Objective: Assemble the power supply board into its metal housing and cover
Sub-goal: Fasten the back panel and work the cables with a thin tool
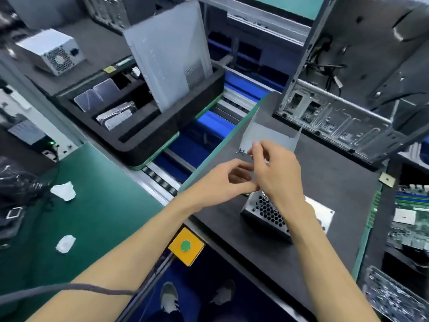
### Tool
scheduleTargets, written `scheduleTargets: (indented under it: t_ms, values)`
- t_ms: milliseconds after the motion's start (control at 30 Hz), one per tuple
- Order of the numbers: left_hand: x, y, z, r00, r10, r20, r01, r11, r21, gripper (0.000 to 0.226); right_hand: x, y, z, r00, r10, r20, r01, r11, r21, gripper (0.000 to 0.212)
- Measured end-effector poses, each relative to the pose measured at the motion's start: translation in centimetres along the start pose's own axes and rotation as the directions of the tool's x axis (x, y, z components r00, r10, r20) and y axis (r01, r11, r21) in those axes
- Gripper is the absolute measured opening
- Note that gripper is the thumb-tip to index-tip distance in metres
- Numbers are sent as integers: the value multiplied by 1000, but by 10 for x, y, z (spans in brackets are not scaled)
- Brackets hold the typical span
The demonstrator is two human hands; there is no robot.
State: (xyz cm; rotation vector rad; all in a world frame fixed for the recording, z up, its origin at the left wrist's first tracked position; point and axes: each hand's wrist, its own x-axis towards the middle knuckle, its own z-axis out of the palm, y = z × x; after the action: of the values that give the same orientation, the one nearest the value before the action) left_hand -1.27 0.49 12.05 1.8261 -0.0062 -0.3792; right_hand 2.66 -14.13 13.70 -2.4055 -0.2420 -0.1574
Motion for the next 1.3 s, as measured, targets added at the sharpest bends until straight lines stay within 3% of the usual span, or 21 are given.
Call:
scheduleTargets:
  t_ms: [100, 267, 467, 633, 867, 1300]
  values:
    - [-12, -2, -7, 999, -15, -37, 15, 1000, -5, 43, 2, -9, 0, 1000, 4, -5, -4, 1000, 18, 38]
    - [-27, -2, -30, 983, 13, -185, -16, 1000, -18, 31, -3, -43, 13, 992, -123, 2, 122, 986, 115, 31]
    - [-79, -22, -94, 895, -66, -441, 10, 992, -128, 20, -12, -106, 66, 955, -282, 88, 259, 943, 211, 12]
    - [-151, -59, -156, 763, -189, -618, 64, 974, -219, 20, -34, -175, 133, 881, -424, 210, 358, 888, 290, 9]
    - [-242, -128, -220, 576, -333, -746, 120, 938, -326, 24, -77, -254, 230, 770, -535, 346, 392, 826, 404, 10]
    - [-376, -268, -252, 196, -636, -746, 297, 764, -573, 20, -176, -323, 377, 460, -611, 644, 444, 787, 429, 12]
